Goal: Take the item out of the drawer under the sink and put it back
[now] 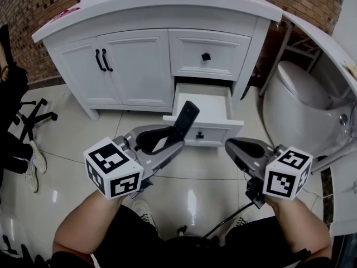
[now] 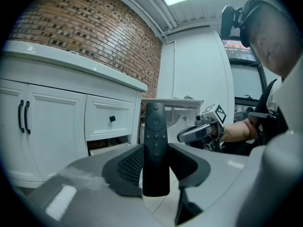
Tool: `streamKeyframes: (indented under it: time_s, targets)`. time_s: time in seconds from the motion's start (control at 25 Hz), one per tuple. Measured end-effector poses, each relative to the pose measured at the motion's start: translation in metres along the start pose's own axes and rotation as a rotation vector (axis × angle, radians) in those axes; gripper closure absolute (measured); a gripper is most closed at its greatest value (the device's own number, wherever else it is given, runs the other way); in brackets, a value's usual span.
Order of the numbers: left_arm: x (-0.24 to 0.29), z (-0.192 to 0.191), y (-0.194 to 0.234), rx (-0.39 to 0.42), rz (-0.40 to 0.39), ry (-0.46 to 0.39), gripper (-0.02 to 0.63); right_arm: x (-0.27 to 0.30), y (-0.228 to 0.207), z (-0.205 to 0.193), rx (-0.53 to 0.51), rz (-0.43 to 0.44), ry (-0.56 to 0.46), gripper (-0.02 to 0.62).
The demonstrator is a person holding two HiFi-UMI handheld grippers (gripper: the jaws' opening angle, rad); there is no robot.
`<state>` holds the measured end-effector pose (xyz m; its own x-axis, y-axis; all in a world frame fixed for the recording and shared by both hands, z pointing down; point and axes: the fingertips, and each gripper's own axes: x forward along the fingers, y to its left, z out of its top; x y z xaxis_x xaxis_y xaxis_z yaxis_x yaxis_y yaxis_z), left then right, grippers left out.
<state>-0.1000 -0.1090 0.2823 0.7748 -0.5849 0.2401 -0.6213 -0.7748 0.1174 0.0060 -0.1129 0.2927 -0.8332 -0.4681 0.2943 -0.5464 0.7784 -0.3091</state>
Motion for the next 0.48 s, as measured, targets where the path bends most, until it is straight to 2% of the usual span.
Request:
streamKeyframes:
  time_s: [0.32,0.48]
  targets:
    - [0.0047,-0.0038,0.0031,0.024,0.016,0.016,0.440,0.0014,0.0009,-0.0028,-0.003,-0.002,0.005,0.592]
    - [0.0098,-0.0008,0.0074,0.095,0.048,0.041,0.440,0.0024,0.0013,-0.0020,-0.005,0.003,0.002,0.592]
